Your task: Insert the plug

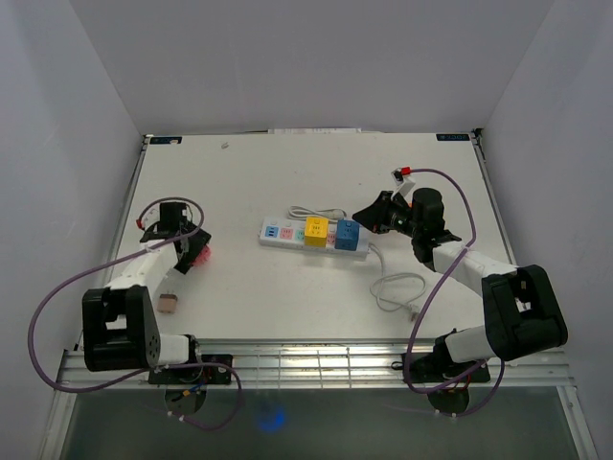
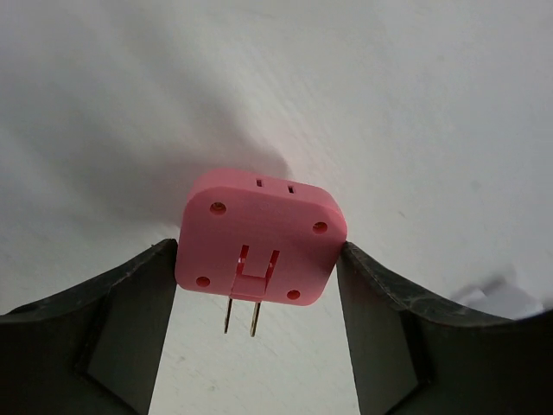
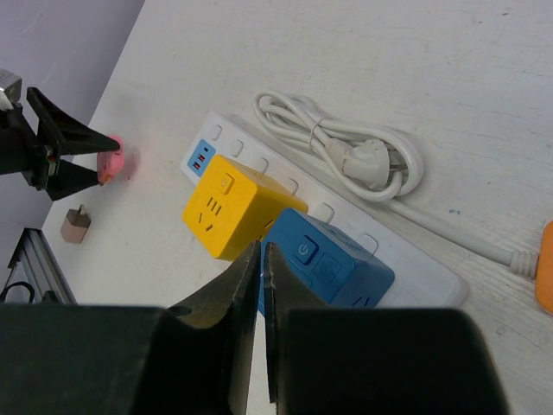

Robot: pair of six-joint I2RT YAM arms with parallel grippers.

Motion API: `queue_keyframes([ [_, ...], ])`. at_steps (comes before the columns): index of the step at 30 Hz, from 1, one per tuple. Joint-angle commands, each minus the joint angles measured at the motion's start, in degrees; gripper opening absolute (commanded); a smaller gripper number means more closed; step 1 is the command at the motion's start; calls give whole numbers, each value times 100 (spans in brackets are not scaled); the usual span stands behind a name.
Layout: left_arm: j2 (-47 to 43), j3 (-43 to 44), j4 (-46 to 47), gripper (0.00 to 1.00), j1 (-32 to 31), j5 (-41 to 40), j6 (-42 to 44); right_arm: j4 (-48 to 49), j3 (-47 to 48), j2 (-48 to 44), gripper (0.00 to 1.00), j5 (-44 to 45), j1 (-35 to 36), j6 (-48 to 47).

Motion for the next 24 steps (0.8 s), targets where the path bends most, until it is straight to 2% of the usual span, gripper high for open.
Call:
queue_keyframes([
  [1, -780, -86, 1017, 65, -363, 837, 843, 401, 8, 19, 11, -198, -34, 69],
  [2, -886, -95, 1393, 63, -590, 1153, 1245, 418, -1, 28, 11, -215, -34, 69],
  [3, -1078, -130, 1588, 56, -679, 1827, 1388, 445, -19, 37, 12, -259, -34, 78],
  [7, -1405, -200, 2265, 52, -1336, 2621, 1495, 594, 34, 133, 14, -548, -34, 174],
  [11, -1143, -62, 3118, 45, -2163, 2888, 1583, 980, 130, 318, 21, -1286, -16, 507],
  [12, -1020, 27, 3154, 44, -2522, 2827, 1679, 1085, 148, 388, 25, -1610, -7, 587],
  [13, -749, 141, 3172, 43, -2673, 2783, 1732, 1147, 165, 406, 37, -1761, -7, 657],
  [15, -492, 405, 3277, 43, -3024, 2817, 1733, 982, 332, 380, 50, -2016, 1, 649],
  [17, -238, 493, 3592, 41, -3228, 2809, 1715, 440, 490, 231, 60, -1921, -7, 352],
  [18, -201, 468, 3707, 40, -3498, 2705, 1750, 288, 526, 169, 71, -1894, -7, 281],
  [19, -192, 424, 3821, 40, -3623, 2556, 1950, 165, 543, 99, 76, -1877, -7, 236],
  [21, -253, 136, 4260, 36, -3982, 2125, 2224, -29, 517, -94, 85, -1876, -7, 201],
  [24, -526, -217, 4735, 33, -4238, 2123, 2567, -257, 552, -227, 89, -1868, -7, 209],
])
